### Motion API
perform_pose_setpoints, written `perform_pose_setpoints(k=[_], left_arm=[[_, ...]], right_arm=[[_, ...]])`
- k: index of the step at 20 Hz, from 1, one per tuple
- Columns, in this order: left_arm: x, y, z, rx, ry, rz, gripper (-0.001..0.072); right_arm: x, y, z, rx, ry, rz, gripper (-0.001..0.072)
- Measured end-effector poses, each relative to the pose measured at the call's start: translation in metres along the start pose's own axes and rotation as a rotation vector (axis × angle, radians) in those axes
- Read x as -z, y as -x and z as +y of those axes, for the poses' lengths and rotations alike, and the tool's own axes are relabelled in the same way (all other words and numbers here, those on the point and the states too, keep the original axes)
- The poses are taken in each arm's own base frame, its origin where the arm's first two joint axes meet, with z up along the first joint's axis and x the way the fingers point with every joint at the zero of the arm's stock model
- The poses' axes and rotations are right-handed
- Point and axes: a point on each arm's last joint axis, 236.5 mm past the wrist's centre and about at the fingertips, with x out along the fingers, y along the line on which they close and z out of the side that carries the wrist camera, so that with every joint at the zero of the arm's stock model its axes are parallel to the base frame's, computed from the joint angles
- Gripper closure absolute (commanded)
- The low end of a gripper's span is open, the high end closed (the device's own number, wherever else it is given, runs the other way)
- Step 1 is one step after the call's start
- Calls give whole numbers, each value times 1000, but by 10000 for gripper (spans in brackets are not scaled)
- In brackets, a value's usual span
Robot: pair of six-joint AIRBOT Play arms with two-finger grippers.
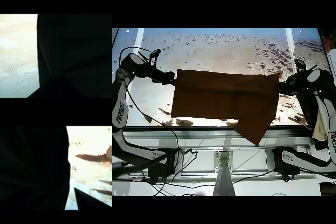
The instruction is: Fold the clothes and pants, and hang the long-sleeved shirts on hangers.
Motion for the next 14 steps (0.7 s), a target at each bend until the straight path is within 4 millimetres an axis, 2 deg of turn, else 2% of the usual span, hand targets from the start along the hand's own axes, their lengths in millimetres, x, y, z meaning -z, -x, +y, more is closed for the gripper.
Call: perform_pose_setpoints(k=[1,2,3,4,5,7,9,12,14], left_arm=[[1,0,-2,5,4,6,107],[3,0,-5,12,7,12,111],[4,3,-7,17,5,12,112],[2,8,-9,15,2,2,115],[2,16,-10,13,-3,-5,119],[4,41,-10,-14,-21,-27,240],[7,74,-4,-68,-43,-59,243],[34,116,11,-133,-22,-75,243],[69,125,23,-149,40,-69,243]], right_arm=[[1,0,0,-1,-12,-16,79],[1,1,0,1,-17,-28,210],[0,4,0,5,-19,-38,310],[0,8,-2,15,-12,-44,343],[3,14,-5,31,3,-39,343],[12,29,-13,82,45,-27,344],[26,47,-19,122,75,-3,345],[48,72,-20,148,94,2,345],[61,85,-18,154,100,-7,345]])
